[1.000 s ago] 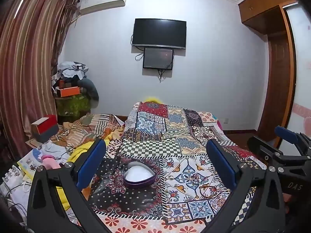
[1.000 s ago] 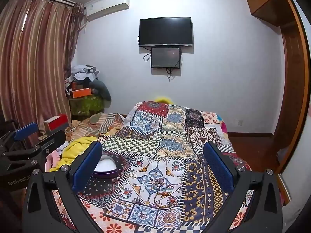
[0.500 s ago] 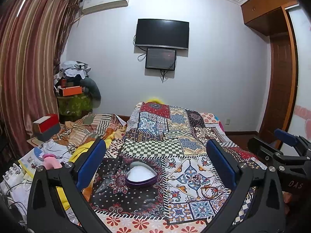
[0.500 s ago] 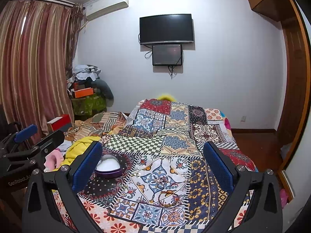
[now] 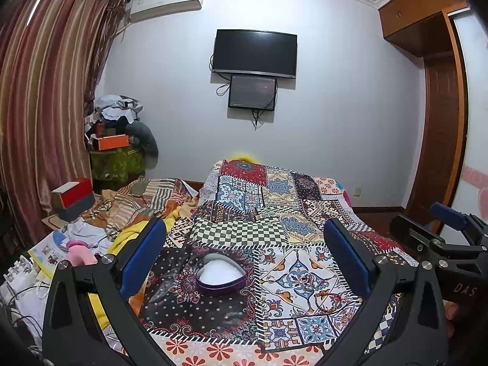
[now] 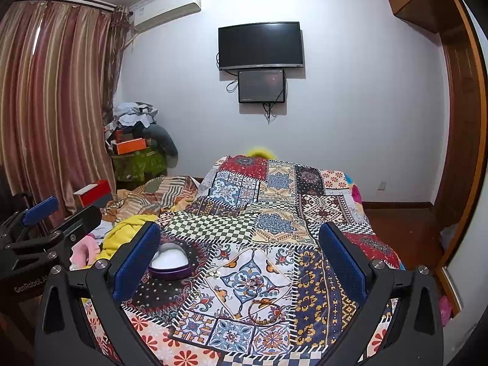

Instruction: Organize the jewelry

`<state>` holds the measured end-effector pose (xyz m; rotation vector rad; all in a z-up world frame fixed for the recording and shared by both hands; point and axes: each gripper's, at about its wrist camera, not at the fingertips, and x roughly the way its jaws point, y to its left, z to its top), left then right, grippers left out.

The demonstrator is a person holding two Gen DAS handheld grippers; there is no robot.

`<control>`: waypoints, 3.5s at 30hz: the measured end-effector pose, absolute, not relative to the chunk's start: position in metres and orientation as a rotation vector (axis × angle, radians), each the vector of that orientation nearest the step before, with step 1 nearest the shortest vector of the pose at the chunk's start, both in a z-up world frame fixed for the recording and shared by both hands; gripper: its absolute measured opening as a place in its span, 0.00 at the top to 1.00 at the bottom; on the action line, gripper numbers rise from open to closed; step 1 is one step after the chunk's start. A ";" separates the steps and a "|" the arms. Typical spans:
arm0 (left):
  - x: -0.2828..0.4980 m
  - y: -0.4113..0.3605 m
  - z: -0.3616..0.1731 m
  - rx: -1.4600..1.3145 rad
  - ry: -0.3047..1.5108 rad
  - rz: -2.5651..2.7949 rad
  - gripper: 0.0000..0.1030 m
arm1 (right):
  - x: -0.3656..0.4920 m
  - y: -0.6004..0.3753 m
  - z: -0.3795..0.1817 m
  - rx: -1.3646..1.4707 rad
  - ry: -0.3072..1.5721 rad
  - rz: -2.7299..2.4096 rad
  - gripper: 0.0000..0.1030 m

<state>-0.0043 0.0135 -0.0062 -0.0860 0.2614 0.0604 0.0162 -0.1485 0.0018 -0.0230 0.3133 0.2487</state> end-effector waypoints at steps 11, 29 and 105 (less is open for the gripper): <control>-0.004 0.014 -0.006 -0.087 0.262 0.060 0.00 | 0.016 -0.148 0.002 -0.024 0.313 0.249 0.00; -0.003 0.013 -0.009 -0.090 0.270 0.057 0.00 | 0.016 -0.149 0.000 -0.026 0.318 0.251 0.00; 0.167 -0.006 -0.208 -0.125 0.964 -0.210 0.72 | 0.158 -0.166 -0.185 -0.005 1.079 0.324 0.53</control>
